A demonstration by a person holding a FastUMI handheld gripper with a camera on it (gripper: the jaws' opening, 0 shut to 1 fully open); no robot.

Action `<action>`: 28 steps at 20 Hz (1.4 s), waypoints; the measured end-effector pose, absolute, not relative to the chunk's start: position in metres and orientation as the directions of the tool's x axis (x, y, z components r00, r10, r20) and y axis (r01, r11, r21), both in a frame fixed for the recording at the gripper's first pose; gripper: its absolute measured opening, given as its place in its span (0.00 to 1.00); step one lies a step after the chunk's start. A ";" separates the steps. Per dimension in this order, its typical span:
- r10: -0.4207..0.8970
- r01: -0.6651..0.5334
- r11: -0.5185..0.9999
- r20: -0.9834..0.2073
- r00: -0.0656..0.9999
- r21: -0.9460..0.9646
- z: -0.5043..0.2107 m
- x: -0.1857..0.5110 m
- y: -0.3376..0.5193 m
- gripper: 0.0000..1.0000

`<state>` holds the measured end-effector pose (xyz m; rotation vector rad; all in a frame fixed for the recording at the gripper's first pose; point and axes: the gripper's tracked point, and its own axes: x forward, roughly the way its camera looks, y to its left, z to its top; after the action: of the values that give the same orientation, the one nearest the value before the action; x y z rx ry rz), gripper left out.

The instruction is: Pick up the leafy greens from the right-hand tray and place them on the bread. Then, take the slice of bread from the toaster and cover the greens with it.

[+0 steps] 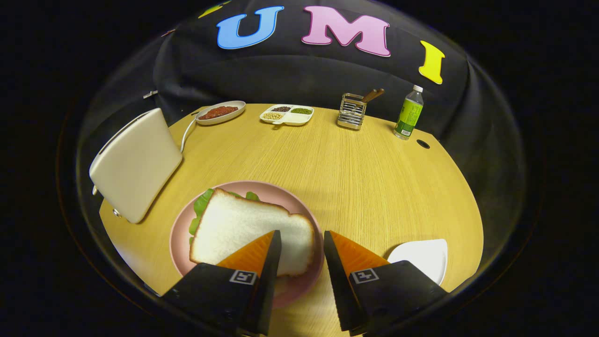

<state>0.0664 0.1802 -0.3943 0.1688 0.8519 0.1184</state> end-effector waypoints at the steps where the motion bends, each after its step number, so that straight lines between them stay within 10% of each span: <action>1: 0.156 -0.033 0.983 -0.736 0.659 0.179 -0.393 0.068 0.175 0.62; 5: 0.148 -0.021 0.984 -0.735 0.662 0.179 -0.390 0.070 0.163 0.98; 28: 0.077 -0.060 0.995 -0.222 0.972 0.081 -0.098 0.038 0.052 0.99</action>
<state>0.0383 0.0520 -0.0979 0.0739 0.2267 0.0693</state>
